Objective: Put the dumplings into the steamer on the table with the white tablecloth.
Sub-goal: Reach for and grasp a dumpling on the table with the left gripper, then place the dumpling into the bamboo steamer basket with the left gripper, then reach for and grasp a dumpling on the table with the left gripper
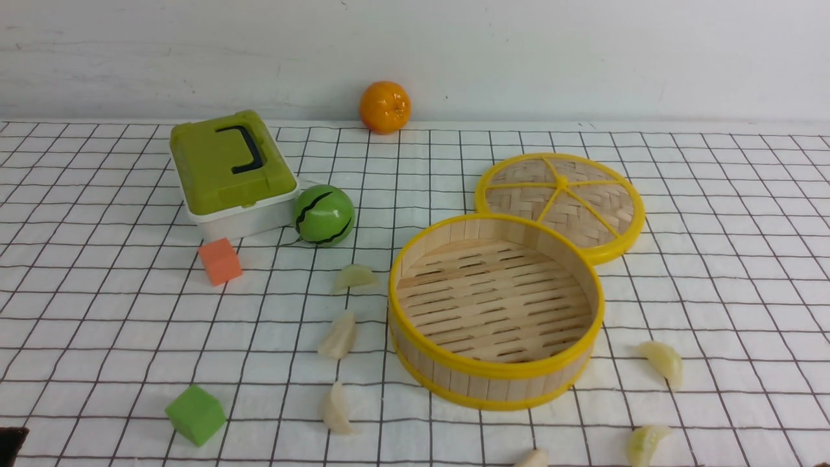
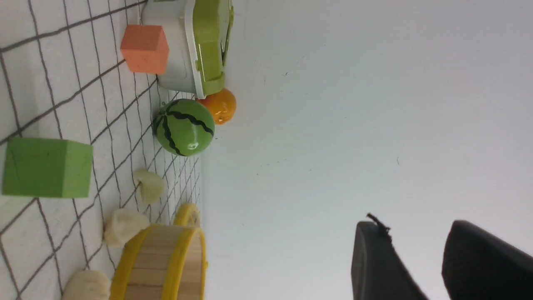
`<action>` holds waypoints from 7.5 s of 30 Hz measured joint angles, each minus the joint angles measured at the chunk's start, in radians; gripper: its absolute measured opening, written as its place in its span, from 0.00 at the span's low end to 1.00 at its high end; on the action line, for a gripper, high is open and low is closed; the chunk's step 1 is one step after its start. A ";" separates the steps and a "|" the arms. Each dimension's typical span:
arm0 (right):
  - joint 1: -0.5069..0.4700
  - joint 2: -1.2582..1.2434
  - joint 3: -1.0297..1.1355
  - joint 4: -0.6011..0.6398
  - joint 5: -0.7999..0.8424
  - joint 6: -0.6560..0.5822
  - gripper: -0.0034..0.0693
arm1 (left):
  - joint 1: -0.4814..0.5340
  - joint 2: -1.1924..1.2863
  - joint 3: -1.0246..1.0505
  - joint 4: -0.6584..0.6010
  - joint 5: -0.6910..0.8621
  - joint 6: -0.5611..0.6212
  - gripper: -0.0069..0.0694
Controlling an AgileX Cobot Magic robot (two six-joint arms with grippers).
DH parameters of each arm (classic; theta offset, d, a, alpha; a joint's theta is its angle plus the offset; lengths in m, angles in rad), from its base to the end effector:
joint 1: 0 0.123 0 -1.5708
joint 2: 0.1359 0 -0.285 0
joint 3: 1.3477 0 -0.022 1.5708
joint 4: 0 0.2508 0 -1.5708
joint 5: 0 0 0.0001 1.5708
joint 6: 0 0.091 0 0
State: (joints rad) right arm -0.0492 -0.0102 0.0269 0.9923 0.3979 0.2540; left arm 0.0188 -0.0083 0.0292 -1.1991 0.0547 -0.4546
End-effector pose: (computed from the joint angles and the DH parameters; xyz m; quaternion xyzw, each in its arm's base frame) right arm 0.0523 0.0271 0.1850 0.3544 0.6690 0.4558 0.4681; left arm 0.0570 -0.0037 0.2020 -0.4998 0.4765 -0.5393 0.4820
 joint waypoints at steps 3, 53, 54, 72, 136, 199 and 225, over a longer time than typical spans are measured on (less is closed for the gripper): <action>0.000 0.000 0.000 0.004 -0.005 -0.006 0.38 | 0.000 0.000 0.000 -0.027 0.010 -0.001 0.40; 0.417 0.943 -0.984 -0.543 0.845 -0.657 0.02 | -0.391 1.874 -1.711 1.105 1.135 0.633 0.50; 0.417 0.937 -0.984 -0.543 0.846 -0.657 0.02 | -0.391 1.912 -1.729 1.100 1.120 0.704 0.56; 0.417 0.935 -0.985 -0.543 0.847 -0.647 0.04 | -0.395 2.117 -1.738 1.099 0.679 0.987 0.67; 0.417 0.580 -0.985 -0.719 0.865 -0.475 0.08 | -0.777 2.454 -2.286 1.422 0.860 -0.195 0.40; 0.417 0.580 -0.985 -0.658 0.842 -0.475 0.13 | -0.526 1.947 -1.318 1.377 0.529 0.124 0.76; 0.417 0.580 -0.985 -0.662 0.830 -0.475 0.15 | -0.659 1.895 -1.722 1.182 0.713 0.123 0.46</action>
State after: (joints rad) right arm 0.3678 0.5694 -0.9585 0.3303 1.2279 -0.2206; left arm -0.6399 1.8862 -1.6924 -0.0169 0.7681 -0.3313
